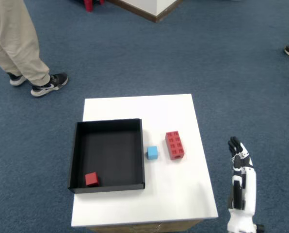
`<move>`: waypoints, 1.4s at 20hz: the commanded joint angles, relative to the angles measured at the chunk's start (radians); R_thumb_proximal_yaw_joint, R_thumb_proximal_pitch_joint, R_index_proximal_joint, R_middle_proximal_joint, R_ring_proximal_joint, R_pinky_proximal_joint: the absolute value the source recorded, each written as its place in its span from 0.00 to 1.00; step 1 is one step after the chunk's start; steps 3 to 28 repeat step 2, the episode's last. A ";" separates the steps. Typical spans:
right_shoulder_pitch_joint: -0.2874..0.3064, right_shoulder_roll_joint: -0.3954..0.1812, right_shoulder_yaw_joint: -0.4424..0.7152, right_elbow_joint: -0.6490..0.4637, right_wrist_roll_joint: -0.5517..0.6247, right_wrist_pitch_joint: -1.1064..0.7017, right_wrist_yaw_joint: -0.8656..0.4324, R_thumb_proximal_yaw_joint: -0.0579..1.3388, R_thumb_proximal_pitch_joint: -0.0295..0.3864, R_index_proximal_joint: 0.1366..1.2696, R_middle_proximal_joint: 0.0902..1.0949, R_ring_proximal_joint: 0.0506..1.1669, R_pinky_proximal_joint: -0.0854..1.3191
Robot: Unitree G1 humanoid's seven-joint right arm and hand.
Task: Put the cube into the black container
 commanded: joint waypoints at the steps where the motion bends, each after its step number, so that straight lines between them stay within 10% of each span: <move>1: -0.025 -0.017 -0.001 0.002 0.040 -0.046 0.027 0.04 0.46 0.09 0.09 0.13 0.05; 28: -0.026 -0.016 0.002 -0.001 0.049 -0.046 0.035 0.05 0.45 0.09 0.09 0.13 0.05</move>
